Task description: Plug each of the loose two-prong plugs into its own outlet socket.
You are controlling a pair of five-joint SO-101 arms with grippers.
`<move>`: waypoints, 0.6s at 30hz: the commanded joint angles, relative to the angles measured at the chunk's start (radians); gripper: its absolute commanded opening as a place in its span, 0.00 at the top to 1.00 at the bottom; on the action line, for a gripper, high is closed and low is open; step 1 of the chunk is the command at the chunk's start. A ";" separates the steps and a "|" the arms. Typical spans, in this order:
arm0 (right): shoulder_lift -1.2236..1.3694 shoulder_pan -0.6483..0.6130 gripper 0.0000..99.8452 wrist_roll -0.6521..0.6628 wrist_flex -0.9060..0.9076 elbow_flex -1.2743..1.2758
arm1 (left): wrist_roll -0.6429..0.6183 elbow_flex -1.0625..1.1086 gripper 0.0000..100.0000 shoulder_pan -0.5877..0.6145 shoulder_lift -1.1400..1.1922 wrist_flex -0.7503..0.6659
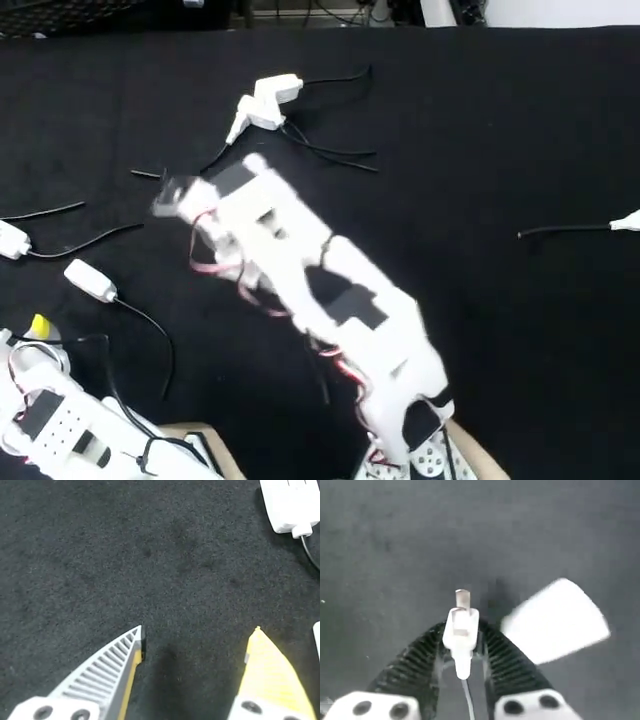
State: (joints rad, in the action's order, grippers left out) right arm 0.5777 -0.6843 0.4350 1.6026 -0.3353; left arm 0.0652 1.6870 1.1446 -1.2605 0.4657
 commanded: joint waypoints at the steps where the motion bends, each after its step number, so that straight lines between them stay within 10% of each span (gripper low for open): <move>1: -0.107 0.115 0.99 -0.109 0.132 -0.191 | -0.002 0.016 0.67 -0.001 -0.011 0.006; 18: -0.197 0.196 0.99 -0.253 0.161 -0.186 | 0.000 0.001 0.67 -0.128 -0.011 0.061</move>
State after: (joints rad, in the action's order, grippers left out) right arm 0.5224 -0.4342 0.1880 1.7392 -0.5194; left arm 0.0652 1.6870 1.1139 -1.2605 0.5378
